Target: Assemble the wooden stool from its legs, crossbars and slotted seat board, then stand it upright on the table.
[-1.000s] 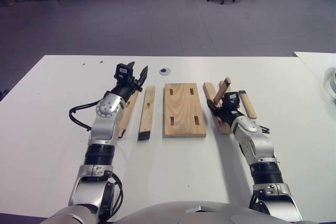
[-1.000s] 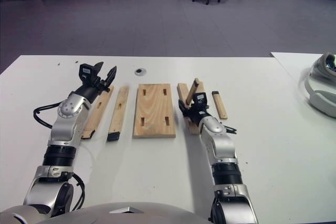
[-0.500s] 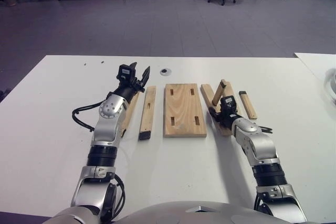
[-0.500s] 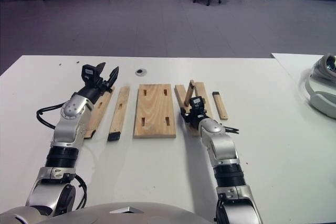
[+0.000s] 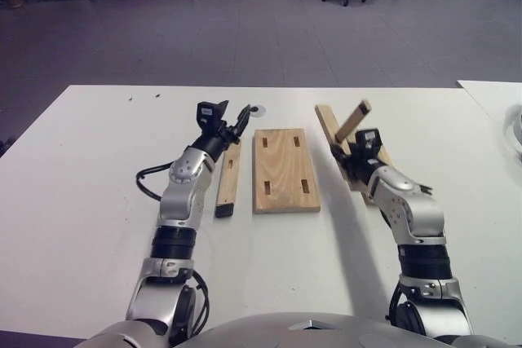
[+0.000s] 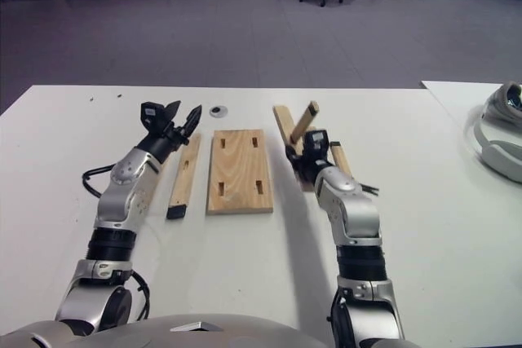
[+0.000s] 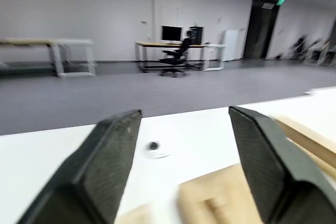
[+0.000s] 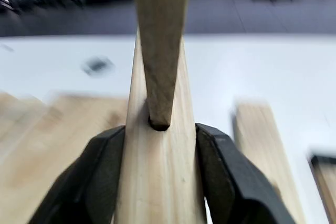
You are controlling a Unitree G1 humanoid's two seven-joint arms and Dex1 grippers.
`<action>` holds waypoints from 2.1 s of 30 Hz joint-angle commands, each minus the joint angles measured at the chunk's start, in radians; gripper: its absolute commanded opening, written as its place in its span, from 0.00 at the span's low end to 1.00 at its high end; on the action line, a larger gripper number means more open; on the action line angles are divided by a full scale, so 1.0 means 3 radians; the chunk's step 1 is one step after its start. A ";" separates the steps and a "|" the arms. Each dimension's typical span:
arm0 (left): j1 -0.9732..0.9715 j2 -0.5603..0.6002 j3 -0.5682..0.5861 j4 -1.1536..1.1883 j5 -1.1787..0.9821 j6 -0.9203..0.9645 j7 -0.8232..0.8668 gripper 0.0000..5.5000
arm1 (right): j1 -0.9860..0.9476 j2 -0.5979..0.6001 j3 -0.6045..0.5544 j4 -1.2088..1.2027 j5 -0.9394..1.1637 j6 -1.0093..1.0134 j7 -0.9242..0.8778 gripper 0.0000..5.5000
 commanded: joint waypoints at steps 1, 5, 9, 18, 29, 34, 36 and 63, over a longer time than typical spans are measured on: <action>-0.0304 -0.0155 0.0249 -0.0065 -0.0734 0.0962 0.0033 0.60 | -0.0023 -0.0204 0.0112 -0.0265 0.0061 -0.0290 0.0377 0.38; -0.0461 -0.0296 0.0431 -0.0250 -0.1452 0.1667 0.0044 0.60 | 0.0063 -0.0349 0.0326 -0.0426 0.0020 -0.0668 0.0713 0.38; -0.0554 -0.0382 0.0687 -0.0279 -0.1953 0.1976 0.0190 0.60 | 0.0145 -0.0304 0.0496 -0.0608 0.0060 -0.0820 0.0842 0.38; -0.0449 -0.0309 0.0619 -0.0382 -0.2016 0.2042 0.0169 0.43 | 0.0288 -0.0270 0.0617 -0.0767 0.0123 -0.0953 0.0887 0.38; -0.0290 -0.0314 0.0795 -0.0544 -0.2322 0.2129 0.0373 0.19 | 0.0394 -0.0303 0.0714 -0.0699 -0.0023 -0.1129 0.0882 0.38; -0.0143 -0.0363 0.0788 -0.0623 -0.2322 0.2075 0.0568 0.19 | 0.0429 -0.0277 0.0757 -0.0697 -0.0083 -0.1201 0.0838 0.38; 0.0022 -0.0416 0.0863 -0.0790 -0.2343 0.2012 0.0780 0.19 | 0.0537 -0.0284 0.0776 -0.0682 -0.0153 -0.1255 0.0789 0.48; 0.1355 -0.0018 0.0412 -0.2303 -0.1222 0.1549 0.1732 0.19 | 0.1165 -0.0228 0.0979 0.0083 -0.0939 -0.1313 0.0371 0.56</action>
